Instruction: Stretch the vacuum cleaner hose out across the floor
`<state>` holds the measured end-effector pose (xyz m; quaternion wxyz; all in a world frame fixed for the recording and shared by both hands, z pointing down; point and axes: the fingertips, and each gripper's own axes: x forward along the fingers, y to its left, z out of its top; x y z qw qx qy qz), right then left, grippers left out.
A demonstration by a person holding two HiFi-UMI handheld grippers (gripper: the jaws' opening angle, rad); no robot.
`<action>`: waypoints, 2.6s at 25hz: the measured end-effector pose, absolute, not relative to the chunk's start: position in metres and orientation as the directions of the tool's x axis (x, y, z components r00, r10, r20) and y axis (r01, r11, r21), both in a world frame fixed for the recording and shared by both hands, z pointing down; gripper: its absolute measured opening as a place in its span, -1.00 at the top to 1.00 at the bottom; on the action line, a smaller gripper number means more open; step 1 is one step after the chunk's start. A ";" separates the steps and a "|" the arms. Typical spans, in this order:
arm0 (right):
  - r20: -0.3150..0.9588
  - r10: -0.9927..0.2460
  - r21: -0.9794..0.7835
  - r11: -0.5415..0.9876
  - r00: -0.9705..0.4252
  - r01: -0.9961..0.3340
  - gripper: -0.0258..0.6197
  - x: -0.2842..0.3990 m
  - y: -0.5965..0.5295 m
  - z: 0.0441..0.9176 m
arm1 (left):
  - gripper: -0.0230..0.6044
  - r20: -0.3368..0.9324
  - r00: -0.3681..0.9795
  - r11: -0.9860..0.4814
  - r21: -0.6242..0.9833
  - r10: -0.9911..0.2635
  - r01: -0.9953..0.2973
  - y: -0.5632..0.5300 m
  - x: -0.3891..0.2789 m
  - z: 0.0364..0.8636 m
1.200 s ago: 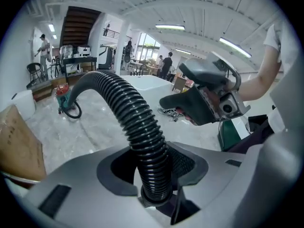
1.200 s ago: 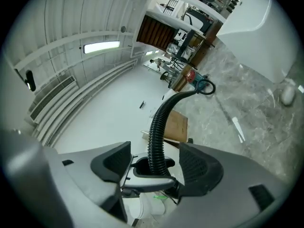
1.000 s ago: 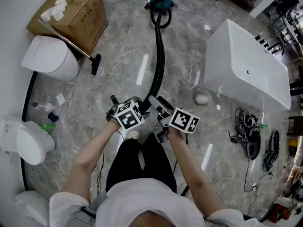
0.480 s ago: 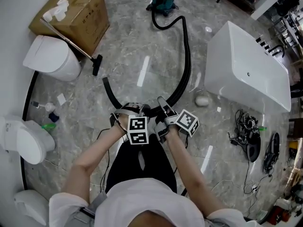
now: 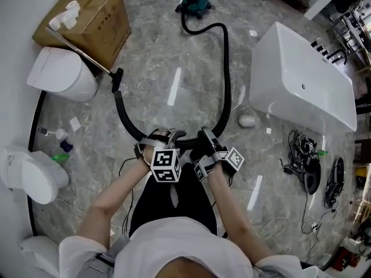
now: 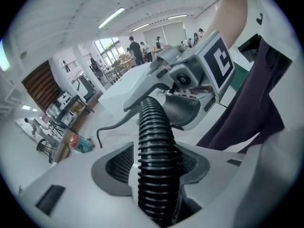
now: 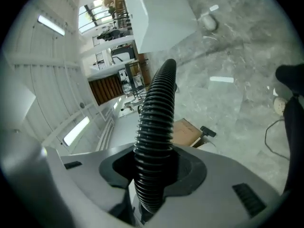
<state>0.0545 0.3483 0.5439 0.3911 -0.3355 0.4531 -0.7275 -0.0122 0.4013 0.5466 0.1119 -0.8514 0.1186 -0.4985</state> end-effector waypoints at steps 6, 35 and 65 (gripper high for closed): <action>0.155 -0.919 -0.853 -0.309 -0.362 0.420 0.44 0.068 0.355 0.554 | -0.06 0.743 0.515 -0.901 -0.392 -0.429 -0.184 0.386 -0.016 0.514; 0.097 -0.990 -0.748 -0.141 -0.104 0.648 0.44 0.075 0.328 0.528 | -0.47 0.087 0.732 -0.300 0.875 -0.676 -0.380 0.307 -0.050 0.439; -0.067 -0.859 -0.844 -0.223 -0.507 0.488 -0.09 -0.063 0.366 0.507 | 0.32 -0.105 0.844 -0.601 0.748 -0.526 -0.282 0.317 -0.089 0.395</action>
